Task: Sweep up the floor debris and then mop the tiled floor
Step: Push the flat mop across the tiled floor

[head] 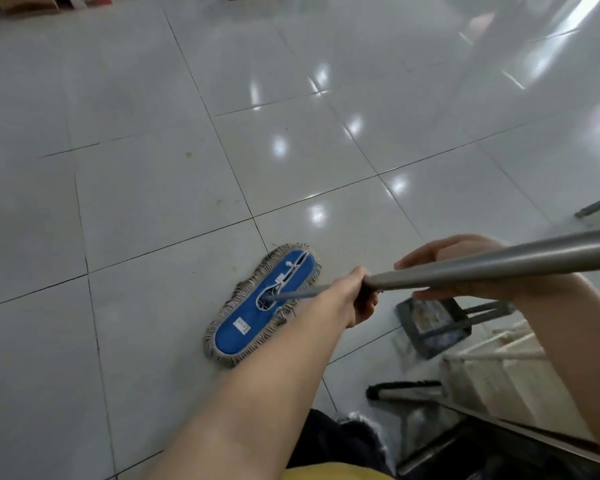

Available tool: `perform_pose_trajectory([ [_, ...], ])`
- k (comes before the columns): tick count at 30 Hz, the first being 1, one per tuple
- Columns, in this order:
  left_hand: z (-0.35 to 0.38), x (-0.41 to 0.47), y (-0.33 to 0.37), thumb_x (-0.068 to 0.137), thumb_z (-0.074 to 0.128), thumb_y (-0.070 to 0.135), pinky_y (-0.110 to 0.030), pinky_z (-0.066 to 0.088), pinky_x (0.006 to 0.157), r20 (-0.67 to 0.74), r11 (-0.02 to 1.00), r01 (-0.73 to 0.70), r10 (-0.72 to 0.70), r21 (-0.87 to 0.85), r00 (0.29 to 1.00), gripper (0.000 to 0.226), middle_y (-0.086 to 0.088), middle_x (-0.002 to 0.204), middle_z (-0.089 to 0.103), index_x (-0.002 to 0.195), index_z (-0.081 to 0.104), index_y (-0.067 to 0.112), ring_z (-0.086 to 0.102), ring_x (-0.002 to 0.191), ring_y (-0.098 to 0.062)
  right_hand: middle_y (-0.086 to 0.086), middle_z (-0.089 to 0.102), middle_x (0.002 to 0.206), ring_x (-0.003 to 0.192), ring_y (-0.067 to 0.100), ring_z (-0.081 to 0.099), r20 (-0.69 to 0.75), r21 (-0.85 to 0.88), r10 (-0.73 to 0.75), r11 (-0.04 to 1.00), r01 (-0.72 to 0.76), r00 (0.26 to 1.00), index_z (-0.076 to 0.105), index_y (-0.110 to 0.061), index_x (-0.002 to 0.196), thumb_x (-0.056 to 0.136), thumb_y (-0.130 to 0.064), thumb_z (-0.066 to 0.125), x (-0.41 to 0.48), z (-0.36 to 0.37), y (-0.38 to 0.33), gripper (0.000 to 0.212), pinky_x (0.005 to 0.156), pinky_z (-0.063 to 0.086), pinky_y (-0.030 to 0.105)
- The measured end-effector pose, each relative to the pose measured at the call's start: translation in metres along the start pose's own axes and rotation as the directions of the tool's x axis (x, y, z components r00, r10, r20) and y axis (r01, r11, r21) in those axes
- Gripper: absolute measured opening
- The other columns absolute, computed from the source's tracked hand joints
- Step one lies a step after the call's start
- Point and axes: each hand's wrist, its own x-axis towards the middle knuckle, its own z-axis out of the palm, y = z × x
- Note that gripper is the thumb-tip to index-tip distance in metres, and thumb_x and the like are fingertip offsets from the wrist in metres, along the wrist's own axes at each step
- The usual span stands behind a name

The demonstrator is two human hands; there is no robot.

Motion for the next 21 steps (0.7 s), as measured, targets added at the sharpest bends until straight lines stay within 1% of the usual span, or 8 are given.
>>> perform_pose_trajectory([
  [3,0.007,0.011,-0.011,0.089,0.046,0.022,-0.011,0.038,0.035,-0.006,1.0,0.001,-0.001,-0.021,1.0,0.019,-0.001,0.057,0.048,0.073,0.049,0.013,0.046,0.041,-0.008,0.016,0.068,0.094,0.073,0.027,0.071,0.018,-0.007,0.065,0.998,-0.065,0.998,0.057,0.005,0.117,0.088,-0.003,0.055,0.005,0.002,0.002,0.03,0.075,0.058,0.044],
  [6,0.008,0.021,-0.022,0.085,0.046,0.013,-0.013,0.044,0.035,-0.053,0.995,0.034,-0.039,-0.094,0.998,0.009,-0.003,0.063,0.046,0.077,0.045,0.01,0.047,0.051,-0.011,0.021,0.07,0.079,0.065,0.031,0.071,0.171,0.051,0.329,0.938,-0.342,0.929,0.057,0.008,0.104,0.071,-0.016,0.066,0.008,0.011,0.008,0.042,0.051,0.057,0.034],
  [8,0.006,0.029,-0.031,0.087,0.043,0.008,-0.015,0.045,0.033,-0.105,0.991,0.041,-0.054,-0.127,0.993,0.011,-0.004,0.066,0.046,0.075,0.041,0.009,0.048,0.055,-0.013,0.021,0.072,0.082,0.061,0.026,0.071,0.207,-0.095,0.465,0.885,-0.455,0.861,0.056,0.01,0.103,0.078,-0.014,0.062,0.012,0.018,0.016,0.035,0.047,0.055,0.026],
  [10,0.006,0.035,-0.043,0.088,0.044,0.008,-0.017,0.044,0.03,-0.159,0.992,0.068,-0.083,-0.102,0.984,0.014,-0.005,0.068,0.048,0.075,0.04,0.008,0.051,0.056,-0.014,0.015,0.07,0.071,0.05,0.017,0.066,0.18,-0.189,0.531,0.845,-0.5,0.828,0.055,0.008,0.1,0.089,-0.008,0.054,0.017,0.028,0.028,0.019,0.043,0.052,0.021],
  [13,0.006,0.043,-0.049,0.088,0.045,0.009,-0.018,0.042,0.028,-0.194,0.993,0.086,-0.1,-0.08,0.976,0.014,-0.007,0.062,0.051,0.075,0.04,0.009,0.055,0.039,-0.016,0.003,0.052,0.049,0.031,0.006,0.045,0.16,-0.144,0.571,0.82,-0.553,0.805,0.051,-0.001,0.085,0.094,-0.009,0.049,0.031,0.035,0.043,0.012,0.032,0.041,0.015],
  [15,0.004,0.046,-0.045,0.088,0.044,0.008,-0.016,0.04,0.027,-0.2,0.993,0.082,-0.096,-0.081,0.975,0.016,-0.008,0.046,0.052,0.073,0.039,0.008,0.048,0.022,-0.014,0.001,0.047,0.054,0.028,0.005,0.041,0.144,-0.084,0.574,0.819,-0.568,0.806,0.048,-0.005,0.08,0.095,-0.015,0.048,0.039,0.035,0.043,0.018,0.029,0.038,0.014],
  [17,0.004,0.046,-0.04,0.089,0.042,0.008,-0.016,0.04,0.027,-0.2,0.996,0.063,-0.075,-0.065,0.977,0.017,-0.006,0.032,0.049,0.071,0.039,0.008,0.045,0.018,-0.013,0.0,0.042,0.062,0.028,0.006,0.041,0.141,-0.079,0.582,0.813,-0.577,0.801,0.047,-0.008,0.08,0.094,-0.019,0.049,0.044,0.033,0.044,0.018,0.028,0.038,0.014],
  [21,0.0,0.049,-0.042,0.088,0.041,0.007,-0.016,0.04,0.028,-0.183,0.997,0.081,-0.082,-0.012,0.98,0.017,-0.007,0.059,0.05,0.071,0.041,0.008,0.053,0.029,-0.015,0.0,0.04,0.059,0.028,0.006,0.04,0.162,-0.118,0.583,0.812,-0.571,0.796,0.046,-0.01,0.076,0.092,-0.022,0.05,0.048,0.033,0.053,0.02,0.03,0.038,0.016],
])
